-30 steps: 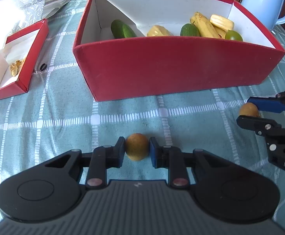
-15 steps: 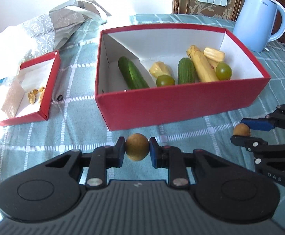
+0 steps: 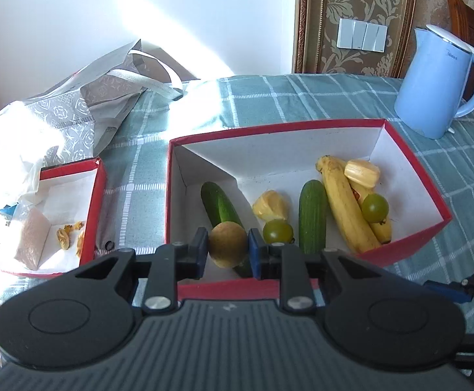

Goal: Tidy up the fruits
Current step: 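Carry the kiwi into the red box and open the left tool while the right tool holds its kiwi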

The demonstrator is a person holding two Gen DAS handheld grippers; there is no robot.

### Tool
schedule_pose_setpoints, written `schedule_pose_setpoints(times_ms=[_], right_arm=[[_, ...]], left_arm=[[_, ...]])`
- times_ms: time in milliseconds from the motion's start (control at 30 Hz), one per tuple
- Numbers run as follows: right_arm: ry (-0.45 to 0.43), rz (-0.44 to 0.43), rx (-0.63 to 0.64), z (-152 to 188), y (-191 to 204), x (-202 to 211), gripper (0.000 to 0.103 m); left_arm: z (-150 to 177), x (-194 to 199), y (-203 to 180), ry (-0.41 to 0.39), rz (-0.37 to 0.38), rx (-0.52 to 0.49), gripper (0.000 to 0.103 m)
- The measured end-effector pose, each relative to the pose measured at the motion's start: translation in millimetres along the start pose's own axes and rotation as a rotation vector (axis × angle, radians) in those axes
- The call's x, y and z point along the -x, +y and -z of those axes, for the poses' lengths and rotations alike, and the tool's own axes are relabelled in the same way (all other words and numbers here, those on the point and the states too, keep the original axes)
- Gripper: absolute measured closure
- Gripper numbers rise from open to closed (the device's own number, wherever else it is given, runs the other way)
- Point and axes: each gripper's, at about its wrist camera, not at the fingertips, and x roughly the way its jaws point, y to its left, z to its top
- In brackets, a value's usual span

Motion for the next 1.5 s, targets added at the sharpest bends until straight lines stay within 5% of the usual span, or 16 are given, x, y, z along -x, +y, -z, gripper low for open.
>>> schedule_pose_setpoints(times_ms=[567, 1500], right_arm=[[-0.009, 0.03, -0.023, 3, -14, 13, 0.076], [-0.037, 0.038, -0.031, -7, -21, 24, 0.076]], left_arm=[[-30, -50, -16, 0.012, -0.031, -0.004, 0.08], [-48, -136, -18, 0.153, -0.08, -0.022, 0.079]])
